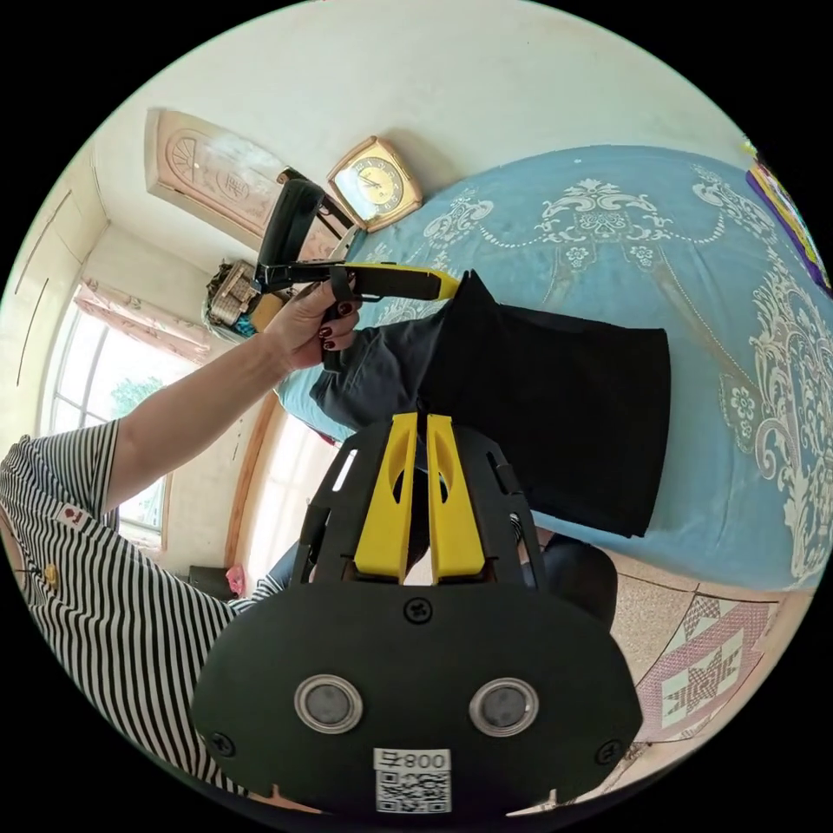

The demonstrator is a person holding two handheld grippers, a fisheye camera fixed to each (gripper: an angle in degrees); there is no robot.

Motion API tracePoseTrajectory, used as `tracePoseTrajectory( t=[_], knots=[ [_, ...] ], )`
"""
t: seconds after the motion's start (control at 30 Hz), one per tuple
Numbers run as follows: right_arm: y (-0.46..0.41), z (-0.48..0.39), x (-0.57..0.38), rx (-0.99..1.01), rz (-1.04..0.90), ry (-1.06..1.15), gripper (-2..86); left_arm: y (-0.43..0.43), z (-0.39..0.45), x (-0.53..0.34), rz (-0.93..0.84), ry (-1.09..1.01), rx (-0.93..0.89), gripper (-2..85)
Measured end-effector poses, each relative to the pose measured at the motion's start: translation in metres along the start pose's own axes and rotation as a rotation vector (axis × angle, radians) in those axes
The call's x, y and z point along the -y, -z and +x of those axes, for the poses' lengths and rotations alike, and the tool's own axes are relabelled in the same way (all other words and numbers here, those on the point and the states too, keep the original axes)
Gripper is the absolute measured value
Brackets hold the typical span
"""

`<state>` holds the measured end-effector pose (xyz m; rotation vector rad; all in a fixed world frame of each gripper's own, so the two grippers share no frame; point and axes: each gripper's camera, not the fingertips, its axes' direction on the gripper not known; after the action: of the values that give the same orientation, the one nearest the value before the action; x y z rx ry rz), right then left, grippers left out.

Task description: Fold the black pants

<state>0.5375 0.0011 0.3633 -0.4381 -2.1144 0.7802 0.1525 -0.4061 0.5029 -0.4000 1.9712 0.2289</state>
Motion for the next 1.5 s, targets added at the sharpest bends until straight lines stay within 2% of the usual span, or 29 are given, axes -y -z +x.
tracePoseTrajectory(
  t=[0.4, 0.83, 1.07, 1.17, 1.3, 1.4, 1.5],
  knots=[
    [-0.083, 0.036, 0.054, 0.007, -0.162, 0.043, 2.0, 0.067, -0.011, -0.010, -0.024, 0.109, -0.023, 0.4],
    [-0.129, 0.070, 0.101, 0.030, -0.251, 0.072, 2.1, 0.126, -0.015, -0.024, -0.022, 0.197, -0.043, 0.4],
    [-0.146, 0.085, 0.118, 0.041, -0.284, 0.078, 2.6, 0.164, -0.013, -0.049, 0.085, 0.312, -0.046, 0.2],
    [-0.149, 0.091, 0.124, 0.060, -0.296, 0.066, 2.9, 0.172, 0.006, -0.052, 0.124, 0.294, -0.077, 0.1],
    [-0.144, 0.097, 0.130, 0.082, -0.289, 0.052, 2.9, 0.160, 0.032, -0.048, 0.063, 0.245, -0.048, 0.1],
    [-0.136, 0.098, 0.133, 0.105, -0.281, 0.047, 2.6, 0.142, 0.042, -0.048, -0.063, 0.236, 0.071, 0.1],
    [-0.131, 0.097, 0.133, 0.160, -0.309, 0.055, 1.7, 0.142, 0.039, -0.056, -0.033, 0.266, 0.045, 0.1]
  ],
)
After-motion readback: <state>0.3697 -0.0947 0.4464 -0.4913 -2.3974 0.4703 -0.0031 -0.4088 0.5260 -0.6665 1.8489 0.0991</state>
